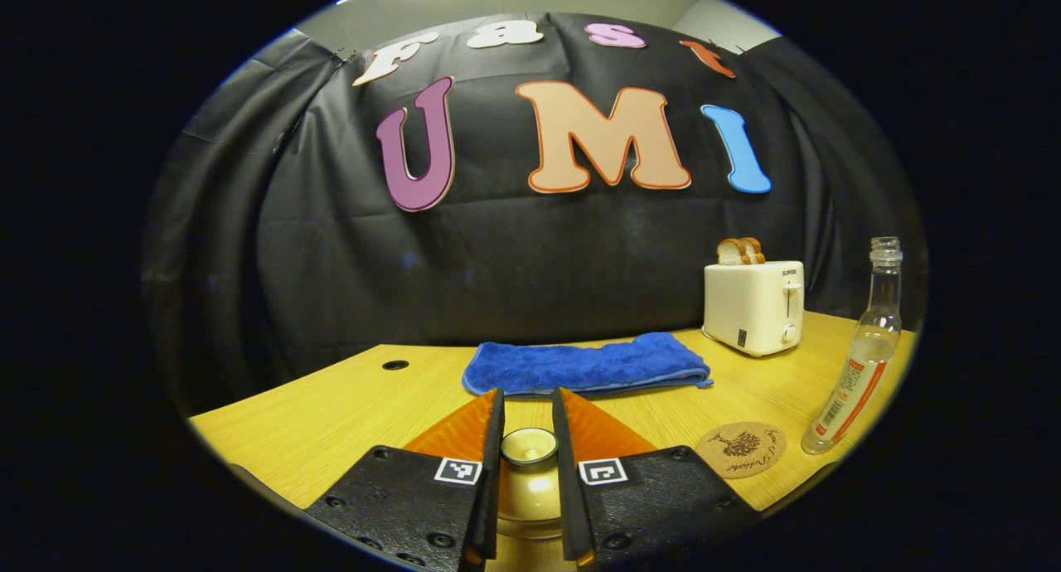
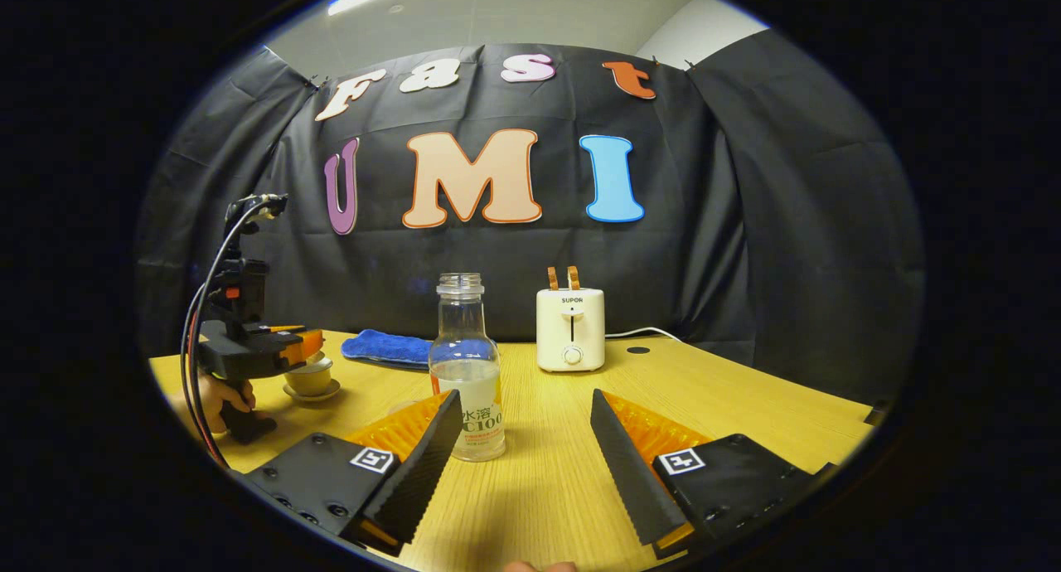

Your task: Open the teacup lid with one hand, grasp the water bottle and pour water into the teacup with the other hand; after pouring, place the water bottle on the coaster and then close the teacup lid.

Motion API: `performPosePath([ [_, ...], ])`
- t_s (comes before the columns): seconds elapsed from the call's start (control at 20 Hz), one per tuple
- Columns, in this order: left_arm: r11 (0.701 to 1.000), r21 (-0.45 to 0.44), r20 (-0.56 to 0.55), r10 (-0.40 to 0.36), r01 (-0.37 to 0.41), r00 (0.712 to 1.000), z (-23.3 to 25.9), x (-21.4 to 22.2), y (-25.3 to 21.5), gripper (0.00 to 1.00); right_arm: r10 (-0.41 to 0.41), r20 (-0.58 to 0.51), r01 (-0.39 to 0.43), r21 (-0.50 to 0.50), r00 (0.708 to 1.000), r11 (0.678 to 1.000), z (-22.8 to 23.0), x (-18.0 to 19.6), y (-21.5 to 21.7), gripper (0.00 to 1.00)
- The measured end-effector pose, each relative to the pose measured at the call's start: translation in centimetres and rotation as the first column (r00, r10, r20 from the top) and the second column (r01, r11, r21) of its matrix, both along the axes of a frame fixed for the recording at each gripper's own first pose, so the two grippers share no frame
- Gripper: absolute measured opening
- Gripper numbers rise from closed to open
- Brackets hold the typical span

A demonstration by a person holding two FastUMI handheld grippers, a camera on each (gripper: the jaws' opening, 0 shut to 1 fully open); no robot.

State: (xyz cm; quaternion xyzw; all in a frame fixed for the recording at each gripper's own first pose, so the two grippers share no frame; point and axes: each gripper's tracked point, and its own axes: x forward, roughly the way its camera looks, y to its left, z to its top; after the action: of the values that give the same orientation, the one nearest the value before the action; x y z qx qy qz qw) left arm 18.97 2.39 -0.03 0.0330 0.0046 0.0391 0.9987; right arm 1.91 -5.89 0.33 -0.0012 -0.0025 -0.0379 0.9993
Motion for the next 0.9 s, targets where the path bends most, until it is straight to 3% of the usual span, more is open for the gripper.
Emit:
performPosePath([
  [0.2, 0.998, -0.056, 0.005, 0.003, -0.003, 1.000, 0.0, -1.8, 0.6, 0.26, 0.000, 0.001, 0.000, 0.000, 1.000, 1.000, 0.0, 0.1, 0.0, 0.99],
  [0.6, 0.991, -0.068, 0.017, -0.110, 0.111, 0.994, 0.2, -11.2, 0.7, 0.25, 0.021, 0.000, -0.021, 0.001, 1.000, 1.000, 0.0, 0.2, 0.7, 0.99],
  [0.9, 0.994, -0.064, 0.019, -0.092, 0.093, 0.996, 0.3, -14.7, 2.1, 0.25, 0.062, -0.002, -0.062, 0.002, 0.998, 0.998, -0.1, 0.9, 3.0, 0.99],
])
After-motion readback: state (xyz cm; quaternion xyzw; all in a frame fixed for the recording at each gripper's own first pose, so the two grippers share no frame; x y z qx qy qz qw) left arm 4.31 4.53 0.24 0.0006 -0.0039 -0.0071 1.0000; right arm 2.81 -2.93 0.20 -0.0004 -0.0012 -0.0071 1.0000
